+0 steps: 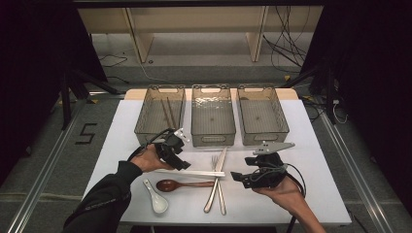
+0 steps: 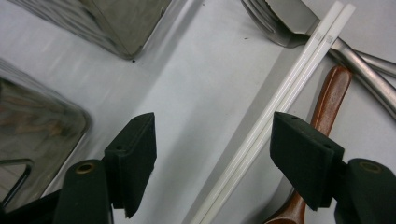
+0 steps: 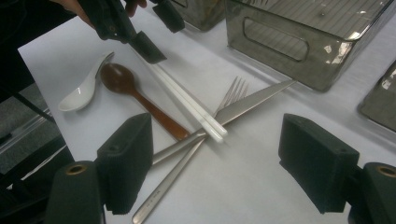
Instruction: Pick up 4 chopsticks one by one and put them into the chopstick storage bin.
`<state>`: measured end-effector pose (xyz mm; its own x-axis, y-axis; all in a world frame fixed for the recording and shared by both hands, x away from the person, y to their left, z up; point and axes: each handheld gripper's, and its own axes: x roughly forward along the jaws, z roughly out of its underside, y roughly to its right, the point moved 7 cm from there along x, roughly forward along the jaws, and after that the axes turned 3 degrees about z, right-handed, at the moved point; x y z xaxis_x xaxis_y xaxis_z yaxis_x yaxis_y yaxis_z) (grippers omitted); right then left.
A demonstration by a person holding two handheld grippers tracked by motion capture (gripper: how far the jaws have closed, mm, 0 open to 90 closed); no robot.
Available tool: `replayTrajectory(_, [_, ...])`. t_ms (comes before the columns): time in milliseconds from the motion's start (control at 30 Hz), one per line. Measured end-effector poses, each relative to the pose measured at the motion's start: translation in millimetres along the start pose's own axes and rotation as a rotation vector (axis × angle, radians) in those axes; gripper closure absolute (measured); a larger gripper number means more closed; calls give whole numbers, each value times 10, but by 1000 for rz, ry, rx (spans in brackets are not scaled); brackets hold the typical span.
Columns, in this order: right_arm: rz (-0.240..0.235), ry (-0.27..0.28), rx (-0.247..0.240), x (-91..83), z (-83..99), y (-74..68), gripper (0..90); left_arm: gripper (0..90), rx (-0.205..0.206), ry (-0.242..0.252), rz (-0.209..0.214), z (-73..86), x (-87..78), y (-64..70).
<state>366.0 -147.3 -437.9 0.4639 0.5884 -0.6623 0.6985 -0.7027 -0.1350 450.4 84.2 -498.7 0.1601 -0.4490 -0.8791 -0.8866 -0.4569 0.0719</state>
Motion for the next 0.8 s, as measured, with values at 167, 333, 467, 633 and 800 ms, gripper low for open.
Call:
replayTrajectory(167, [-2,-5,1,8,5,-7,274,362,19,-20,6,3,74,15])
replayTrajectory(333, [-2,-8,-1,15,10,-7,274,430,57,-46,15,3,134,29])
replayTrajectory(467, [-4,-11,-2,20,13,-9,274,460,73,-67,19,15,183,38])
replayTrajectory(633, [-4,-12,-2,22,13,-7,274,499,85,-79,30,22,232,55])
replayTrajectory(800, [-4,-13,-3,22,13,-7,274,525,102,-87,37,14,238,62])
